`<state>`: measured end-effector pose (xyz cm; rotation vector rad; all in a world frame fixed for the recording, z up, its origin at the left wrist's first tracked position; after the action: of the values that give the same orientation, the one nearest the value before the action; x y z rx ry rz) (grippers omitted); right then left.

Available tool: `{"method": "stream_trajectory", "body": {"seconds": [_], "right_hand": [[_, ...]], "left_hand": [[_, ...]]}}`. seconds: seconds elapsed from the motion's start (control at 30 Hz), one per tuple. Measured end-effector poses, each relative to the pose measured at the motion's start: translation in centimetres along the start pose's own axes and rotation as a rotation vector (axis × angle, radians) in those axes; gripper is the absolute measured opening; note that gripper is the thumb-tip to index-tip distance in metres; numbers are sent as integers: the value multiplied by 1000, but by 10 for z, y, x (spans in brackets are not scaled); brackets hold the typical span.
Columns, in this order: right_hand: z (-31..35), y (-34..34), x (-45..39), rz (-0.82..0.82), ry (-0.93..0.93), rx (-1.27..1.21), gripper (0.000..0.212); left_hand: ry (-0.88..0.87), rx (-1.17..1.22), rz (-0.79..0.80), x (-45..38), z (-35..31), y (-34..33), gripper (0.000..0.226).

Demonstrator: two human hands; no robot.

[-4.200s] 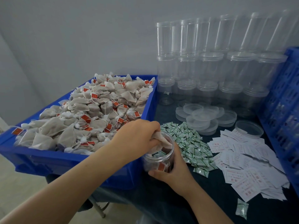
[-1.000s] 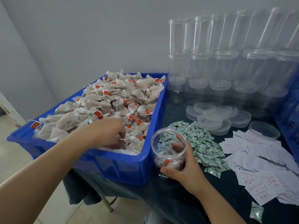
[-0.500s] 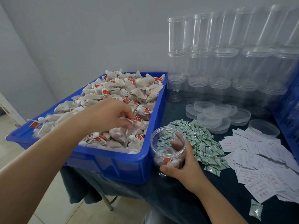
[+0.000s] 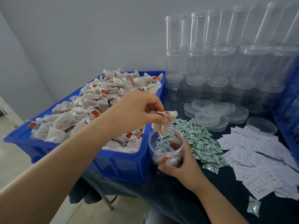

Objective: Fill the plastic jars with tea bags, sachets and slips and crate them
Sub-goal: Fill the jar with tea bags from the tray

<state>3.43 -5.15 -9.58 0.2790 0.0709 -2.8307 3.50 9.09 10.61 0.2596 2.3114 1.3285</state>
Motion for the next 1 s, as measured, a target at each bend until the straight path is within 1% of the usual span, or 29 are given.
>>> {"method": "stream_trajectory", "body": {"seconds": [0.13, 0.2, 0.37, 0.43, 0.63, 0.7, 0.8, 1.0], "right_hand": [[-1, 0, -2, -4, 21, 16, 97], [-1, -1, -3, -10, 31, 13, 97], [1, -1, -4, -14, 62, 20, 97], [1, -1, -5, -7, 71, 14, 99], [-1, -1, -5, -8, 46, 24, 98], [-3, 0, -5, -11, 38, 26, 98], [-3, 1, -5, -17, 23, 40, 102], [-5, 0, -6, -14, 29, 37, 99]], "left_hand": [[-12, -12, 61, 0, -1, -21, 8], [-5, -63, 87, -1, 1, -31, 9], [-77, -402, 128, 0, 1, -54, 24], [-125, -521, 170, 1, -2, -62, 26], [-236, -685, 283, -3, -7, -75, 10], [-237, -748, 313, -6, -10, -80, 7], [-197, -826, 399, -13, -14, -88, 8], [-146, -832, 498, -21, -22, -98, 18]]}}
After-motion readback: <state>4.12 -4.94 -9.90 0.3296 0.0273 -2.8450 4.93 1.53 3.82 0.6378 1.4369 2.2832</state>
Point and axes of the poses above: each hand's wrist, its own x-axis away from the middle knuckle, its own y-axis out of the back of the hand, z = x × y, the point moved 4 cm from there along -x, towards the middle knuckle, and after that the axes turned 1 degree about -z, right-handed, at the moved point
